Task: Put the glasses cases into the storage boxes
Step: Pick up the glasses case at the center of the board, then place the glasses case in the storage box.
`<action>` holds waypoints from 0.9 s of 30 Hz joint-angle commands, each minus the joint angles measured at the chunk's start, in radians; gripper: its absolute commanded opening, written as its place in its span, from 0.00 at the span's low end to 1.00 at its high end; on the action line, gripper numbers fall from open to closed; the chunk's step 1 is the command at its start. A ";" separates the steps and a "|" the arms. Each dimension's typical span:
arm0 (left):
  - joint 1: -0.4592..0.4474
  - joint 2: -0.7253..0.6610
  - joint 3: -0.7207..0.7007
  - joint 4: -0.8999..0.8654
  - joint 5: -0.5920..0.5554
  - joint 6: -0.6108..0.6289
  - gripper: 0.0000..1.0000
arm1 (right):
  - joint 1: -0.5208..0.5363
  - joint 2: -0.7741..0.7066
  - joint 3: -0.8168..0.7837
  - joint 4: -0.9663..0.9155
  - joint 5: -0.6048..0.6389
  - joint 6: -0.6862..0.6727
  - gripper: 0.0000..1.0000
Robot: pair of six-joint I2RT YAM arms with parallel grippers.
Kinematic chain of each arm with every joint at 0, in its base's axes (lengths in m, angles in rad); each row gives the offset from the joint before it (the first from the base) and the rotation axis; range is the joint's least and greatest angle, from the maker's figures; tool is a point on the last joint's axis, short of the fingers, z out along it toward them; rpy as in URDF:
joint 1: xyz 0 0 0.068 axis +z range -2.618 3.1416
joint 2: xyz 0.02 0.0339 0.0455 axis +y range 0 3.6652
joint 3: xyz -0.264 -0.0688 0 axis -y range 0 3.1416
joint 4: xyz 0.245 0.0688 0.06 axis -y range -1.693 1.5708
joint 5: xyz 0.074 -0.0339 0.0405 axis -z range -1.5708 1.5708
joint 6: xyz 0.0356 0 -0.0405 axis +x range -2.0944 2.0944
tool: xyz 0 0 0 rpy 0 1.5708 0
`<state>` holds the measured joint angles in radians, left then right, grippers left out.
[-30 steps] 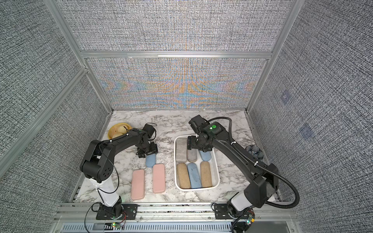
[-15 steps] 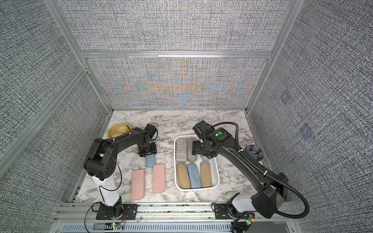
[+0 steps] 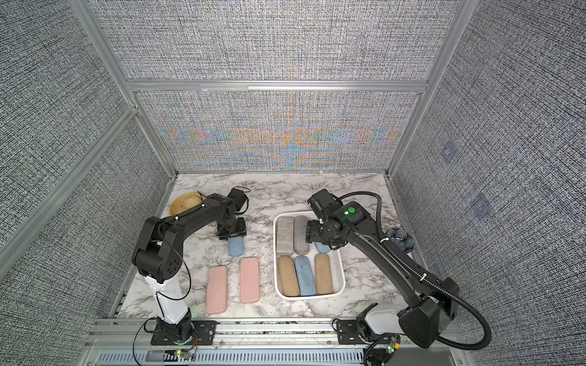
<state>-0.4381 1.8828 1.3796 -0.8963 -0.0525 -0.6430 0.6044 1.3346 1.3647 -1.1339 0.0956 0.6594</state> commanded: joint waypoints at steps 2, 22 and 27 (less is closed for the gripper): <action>-0.001 -0.025 0.048 -0.067 -0.005 -0.003 0.55 | -0.016 -0.025 -0.006 -0.016 -0.007 0.008 0.79; -0.345 0.083 0.653 -0.130 0.169 -0.177 0.55 | -0.182 -0.245 -0.128 -0.110 -0.008 -0.003 0.79; -0.411 0.265 0.868 -0.147 0.227 -0.210 0.55 | -0.268 -0.280 -0.153 -0.131 -0.010 -0.008 0.79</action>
<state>-0.8314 2.0876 2.1765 -1.0328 0.1143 -0.8207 0.3595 1.0687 1.2156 -1.2312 0.0864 0.6609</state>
